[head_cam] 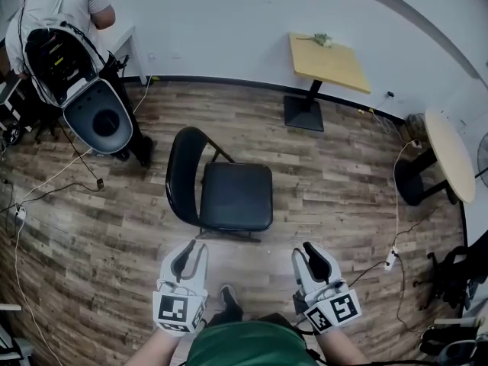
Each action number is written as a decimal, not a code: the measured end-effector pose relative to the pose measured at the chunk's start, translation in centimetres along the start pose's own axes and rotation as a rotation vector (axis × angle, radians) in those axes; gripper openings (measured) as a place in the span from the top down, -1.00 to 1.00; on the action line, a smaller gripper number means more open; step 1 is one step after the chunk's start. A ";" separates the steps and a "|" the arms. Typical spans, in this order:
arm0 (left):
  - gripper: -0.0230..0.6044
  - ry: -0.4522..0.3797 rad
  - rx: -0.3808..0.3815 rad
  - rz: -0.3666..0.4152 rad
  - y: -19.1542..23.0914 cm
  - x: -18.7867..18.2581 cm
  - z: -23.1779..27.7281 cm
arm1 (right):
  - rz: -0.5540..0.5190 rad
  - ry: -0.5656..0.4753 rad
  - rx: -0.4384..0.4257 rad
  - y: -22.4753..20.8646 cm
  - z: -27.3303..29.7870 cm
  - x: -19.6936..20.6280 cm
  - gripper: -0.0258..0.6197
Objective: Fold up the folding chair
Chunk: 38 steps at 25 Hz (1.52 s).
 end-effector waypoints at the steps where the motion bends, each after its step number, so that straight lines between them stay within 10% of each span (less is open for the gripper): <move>1: 0.62 0.000 0.002 0.000 0.4 0.2 0.3 | 0.011 0.003 0.007 -0.1 0.3 0.1 0.59; 21: 0.62 0.030 -0.119 -0.054 6.1 2.0 1.6 | 0.060 0.055 -0.017 -2.5 5.5 -0.7 0.62; 38: 0.63 0.215 -0.396 -0.190 6.6 4.2 11.3 | 0.092 0.265 -0.243 -16.4 19.6 0.3 0.64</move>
Point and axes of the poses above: the fingertips, and each gripper's own axes: z forward along the fingers, y to its left, x out of its underside, the point moved 3 cm from there along -z, backward along the fingers, and after that the axes turned 13 degrees about z, right-handed, at the moved point
